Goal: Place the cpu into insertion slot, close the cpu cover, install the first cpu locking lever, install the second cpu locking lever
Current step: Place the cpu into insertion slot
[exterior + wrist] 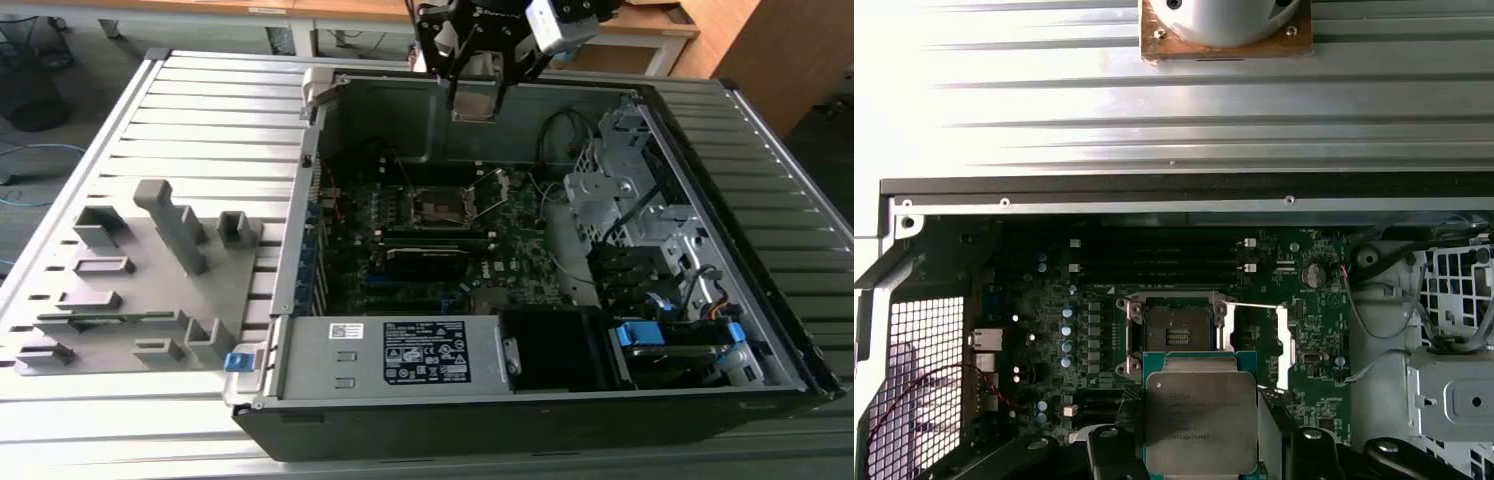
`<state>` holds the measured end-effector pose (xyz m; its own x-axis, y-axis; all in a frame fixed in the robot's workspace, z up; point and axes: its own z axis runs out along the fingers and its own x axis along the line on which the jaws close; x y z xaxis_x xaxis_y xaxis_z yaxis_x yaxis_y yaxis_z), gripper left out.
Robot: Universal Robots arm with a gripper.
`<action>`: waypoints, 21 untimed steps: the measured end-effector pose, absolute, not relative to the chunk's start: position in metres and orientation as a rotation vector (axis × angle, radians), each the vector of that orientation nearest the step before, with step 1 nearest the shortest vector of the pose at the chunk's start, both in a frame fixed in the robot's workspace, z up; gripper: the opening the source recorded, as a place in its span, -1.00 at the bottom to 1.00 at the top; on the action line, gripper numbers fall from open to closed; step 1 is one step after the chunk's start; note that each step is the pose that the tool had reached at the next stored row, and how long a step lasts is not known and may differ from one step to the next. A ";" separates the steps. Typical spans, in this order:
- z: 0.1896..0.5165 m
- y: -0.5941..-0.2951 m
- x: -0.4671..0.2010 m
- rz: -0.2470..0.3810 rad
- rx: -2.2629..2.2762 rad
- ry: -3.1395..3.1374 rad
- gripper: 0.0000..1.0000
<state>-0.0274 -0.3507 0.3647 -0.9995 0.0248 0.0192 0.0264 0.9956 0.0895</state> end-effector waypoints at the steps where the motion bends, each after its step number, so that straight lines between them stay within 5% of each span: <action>1: 0.364 -0.351 -0.027 -0.140 -0.040 -3.120 0.07; 21: 0.361 -0.351 -0.027 -0.141 -0.040 -3.120 0.07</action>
<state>-0.0273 -0.3507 0.3613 -0.9995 0.0248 0.0192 0.0264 0.9956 0.0896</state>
